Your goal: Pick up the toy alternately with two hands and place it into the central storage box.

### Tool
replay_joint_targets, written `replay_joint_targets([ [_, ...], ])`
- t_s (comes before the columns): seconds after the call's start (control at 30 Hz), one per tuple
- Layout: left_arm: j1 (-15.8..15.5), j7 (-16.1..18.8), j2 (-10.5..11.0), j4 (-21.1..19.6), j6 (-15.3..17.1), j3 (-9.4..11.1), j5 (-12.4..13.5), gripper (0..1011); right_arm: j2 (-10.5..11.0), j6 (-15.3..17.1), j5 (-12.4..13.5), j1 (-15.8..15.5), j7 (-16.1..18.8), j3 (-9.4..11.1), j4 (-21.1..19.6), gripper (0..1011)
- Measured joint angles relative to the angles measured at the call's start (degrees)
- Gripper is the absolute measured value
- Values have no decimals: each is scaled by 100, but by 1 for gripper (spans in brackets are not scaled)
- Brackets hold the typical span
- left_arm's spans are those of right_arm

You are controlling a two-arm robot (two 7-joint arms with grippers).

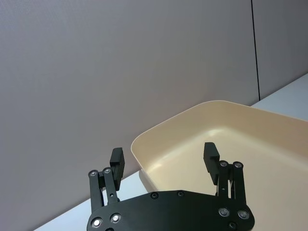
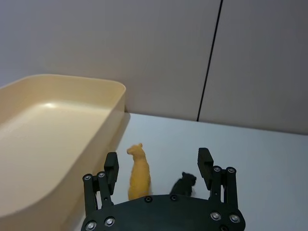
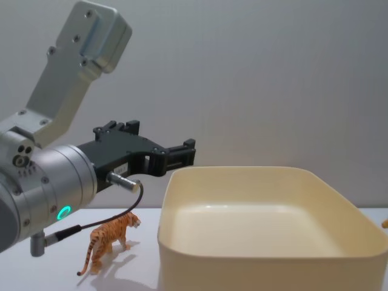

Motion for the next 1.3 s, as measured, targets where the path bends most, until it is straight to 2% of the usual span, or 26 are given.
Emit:
replay_joint_targets([
  [0.23,0,0,0,0,0,0,0,1001,63,100,39,-138,-23,75,198,1001],
  [0.73,0,0,0,0,0,0,0,1001,27,206,0,-92,-15,117,684,1001],
  [1.0,0,0,0,0,0,0,0,1001,-53,253,-95,46,123,78,928,1001],
  [1.3,0,0,0,0,0,0,0,1001,-221,319,-270,354,355,-43,1244,1001],
])
